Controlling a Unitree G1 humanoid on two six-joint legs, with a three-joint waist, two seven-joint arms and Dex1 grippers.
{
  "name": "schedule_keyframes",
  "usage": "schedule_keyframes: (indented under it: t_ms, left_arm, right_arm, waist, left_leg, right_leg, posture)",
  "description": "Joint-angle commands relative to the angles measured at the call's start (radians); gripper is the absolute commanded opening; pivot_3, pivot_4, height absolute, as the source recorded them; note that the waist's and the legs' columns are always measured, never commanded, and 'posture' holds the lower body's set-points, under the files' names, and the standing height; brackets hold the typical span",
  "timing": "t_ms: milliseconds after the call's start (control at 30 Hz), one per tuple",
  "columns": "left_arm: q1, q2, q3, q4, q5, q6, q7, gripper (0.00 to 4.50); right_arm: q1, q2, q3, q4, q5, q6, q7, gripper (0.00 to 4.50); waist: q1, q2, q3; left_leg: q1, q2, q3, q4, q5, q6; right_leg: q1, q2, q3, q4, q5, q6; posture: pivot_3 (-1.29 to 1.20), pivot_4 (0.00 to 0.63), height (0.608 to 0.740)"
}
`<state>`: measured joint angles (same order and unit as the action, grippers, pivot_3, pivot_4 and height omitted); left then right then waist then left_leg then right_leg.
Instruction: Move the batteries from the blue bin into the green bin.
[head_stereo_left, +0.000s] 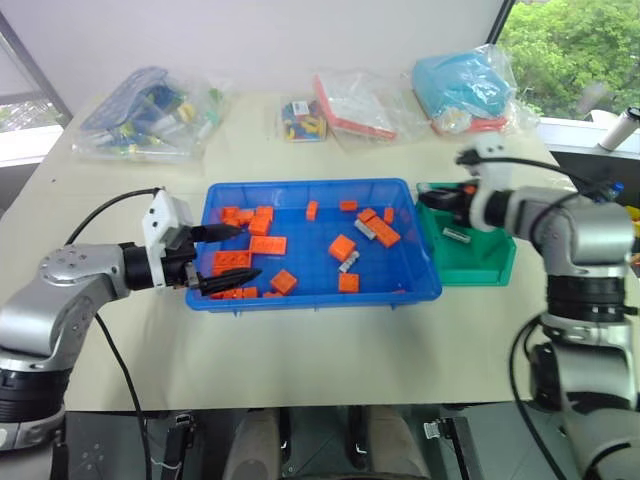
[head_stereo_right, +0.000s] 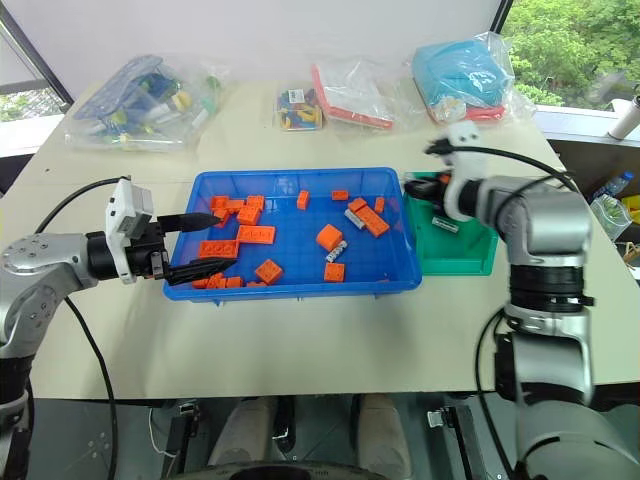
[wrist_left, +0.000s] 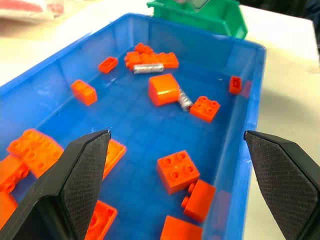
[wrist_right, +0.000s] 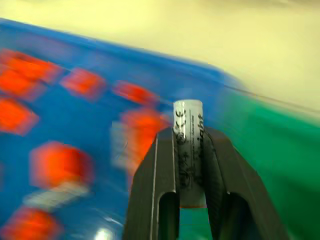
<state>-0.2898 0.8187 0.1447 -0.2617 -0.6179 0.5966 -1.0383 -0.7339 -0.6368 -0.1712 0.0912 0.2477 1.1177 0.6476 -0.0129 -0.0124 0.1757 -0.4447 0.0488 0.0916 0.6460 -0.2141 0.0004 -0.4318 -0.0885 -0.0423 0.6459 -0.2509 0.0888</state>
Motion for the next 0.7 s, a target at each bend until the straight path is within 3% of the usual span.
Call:
schedule_keyframes:
  t_ms: [33,167,200,400,533,700]
  left_arm:
    - [-0.025,0.000,0.006,0.009,0.025,-0.051,-0.001,4.50]
    - [-0.030,0.009,0.025,0.032,0.030,-0.063,0.000,4.50]
    - [-0.028,0.014,0.030,0.031,0.027,-0.063,-0.004,4.50]
    - [-0.027,0.027,0.034,0.021,0.030,-0.059,0.000,4.50]
    - [-0.012,0.029,0.033,-0.014,0.027,-0.044,0.013,4.50]
    - [0.002,0.045,0.045,-0.057,0.006,-0.013,0.021,4.50]
  right_arm:
    - [0.033,-0.048,-0.018,-0.004,-0.007,-0.089,-0.004,0.10]
    - [0.087,-0.060,0.011,-0.008,-0.020,-0.148,-0.019,0.10]
    - [0.099,-0.058,0.018,-0.020,-0.018,-0.156,-0.017,1.17]
    - [0.100,-0.067,0.051,-0.070,-0.003,-0.230,0.016,4.16]
    - [0.092,-0.118,0.112,-0.183,0.050,-0.291,0.167,4.16]
    - [0.035,-0.203,0.285,-0.309,0.089,-0.390,0.448,4.16]
  waist:
    - [-0.005,0.000,0.000]
    - [-0.008,0.000,0.000]
    - [-0.006,0.000,0.000]
    - [0.002,0.000,0.000]
    - [0.000,0.001,0.000]
    - [-0.008,0.001,0.001]
  left_leg:
    - [0.000,0.000,0.000,0.000,0.000,0.000]
    - [0.001,0.001,0.000,0.000,0.000,0.000]
    - [0.001,0.001,0.000,0.000,0.000,0.000]
    - [0.000,0.001,0.000,0.001,0.000,0.000]
    - [0.000,0.001,0.000,0.001,0.000,0.000]
    - [0.001,0.003,-0.004,0.000,0.000,0.000]
  right_leg:
    - [0.000,0.000,0.000,0.000,0.000,0.000]
    - [0.000,0.002,0.001,0.000,0.000,0.000]
    - [0.000,0.002,0.001,0.000,0.000,0.000]
    - [0.000,0.001,0.001,0.000,0.000,0.000]
    - [0.000,0.001,0.001,0.000,0.000,0.000]
    - [0.000,0.004,0.002,0.000,0.000,0.000]
  posture:
    - [0.00,0.150,0.736]
    - [0.00,0.150,0.736]
    - [0.00,0.150,0.736]
    - [0.00,0.150,0.736]
    - [0.00,0.150,0.736]
    - [0.00,0.150,0.736]
